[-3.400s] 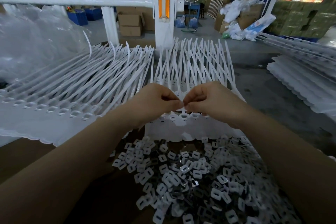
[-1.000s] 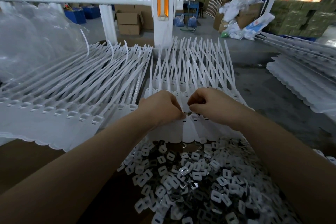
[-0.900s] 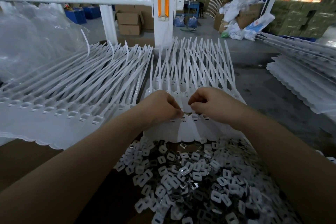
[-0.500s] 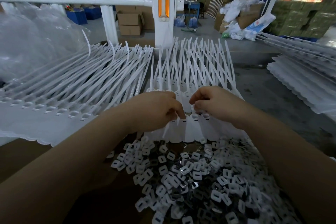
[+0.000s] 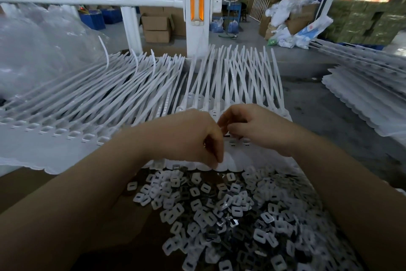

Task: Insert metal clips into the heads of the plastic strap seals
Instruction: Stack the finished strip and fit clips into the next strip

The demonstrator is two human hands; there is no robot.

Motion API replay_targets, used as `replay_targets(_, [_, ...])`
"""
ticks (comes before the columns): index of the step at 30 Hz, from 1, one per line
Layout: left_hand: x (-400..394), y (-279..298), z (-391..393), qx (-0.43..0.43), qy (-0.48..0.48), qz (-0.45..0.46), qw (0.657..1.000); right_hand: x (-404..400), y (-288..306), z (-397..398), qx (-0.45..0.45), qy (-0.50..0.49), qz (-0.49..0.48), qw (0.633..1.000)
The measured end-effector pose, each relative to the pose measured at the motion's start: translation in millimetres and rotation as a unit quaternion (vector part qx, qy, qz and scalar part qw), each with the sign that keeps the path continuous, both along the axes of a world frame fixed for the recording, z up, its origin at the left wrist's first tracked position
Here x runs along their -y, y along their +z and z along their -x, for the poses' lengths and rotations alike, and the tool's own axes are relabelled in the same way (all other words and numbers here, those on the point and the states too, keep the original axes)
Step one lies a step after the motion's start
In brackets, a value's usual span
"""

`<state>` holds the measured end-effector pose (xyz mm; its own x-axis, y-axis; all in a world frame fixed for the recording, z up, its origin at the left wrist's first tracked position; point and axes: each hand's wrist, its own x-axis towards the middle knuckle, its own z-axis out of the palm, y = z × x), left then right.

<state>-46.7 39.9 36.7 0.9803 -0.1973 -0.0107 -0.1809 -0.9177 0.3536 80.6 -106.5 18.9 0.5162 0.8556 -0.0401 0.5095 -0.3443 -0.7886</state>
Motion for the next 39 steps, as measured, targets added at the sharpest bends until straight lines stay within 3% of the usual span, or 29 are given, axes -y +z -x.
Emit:
replay_targets(4, [12, -8, -2, -0.042, -0.031, -0.002, 0.999, 0, -2, -1, -0.006, -0.004, -0.005, 1.0])
replay_targets(11, [3, -5, -2, -0.124, -0.067, 0.072, 0.987, 1, -1, -2, -0.007, -0.007, -0.017, 1.0])
replay_targets(15, [4, -9, -4, -0.189, -0.102, 0.059, 0.975, 1, -1, -1, -0.01, -0.01, -0.014, 1.0])
replay_targets(29, [11, -7, 0, -0.248, -0.025, 0.015, 0.968, 3, 0, 3, -0.007, -0.011, -0.013, 1.0])
replay_targets(36, [16, -1, 5, -0.238, -0.021, -0.002, 0.971, 3, 2, 4, -0.006, -0.015, -0.015, 1.0])
replay_targets(39, [12, 3, 6, -0.246, -0.033, 0.044, 0.968, 4, 3, 5, -0.004, -0.017, -0.024, 1.0])
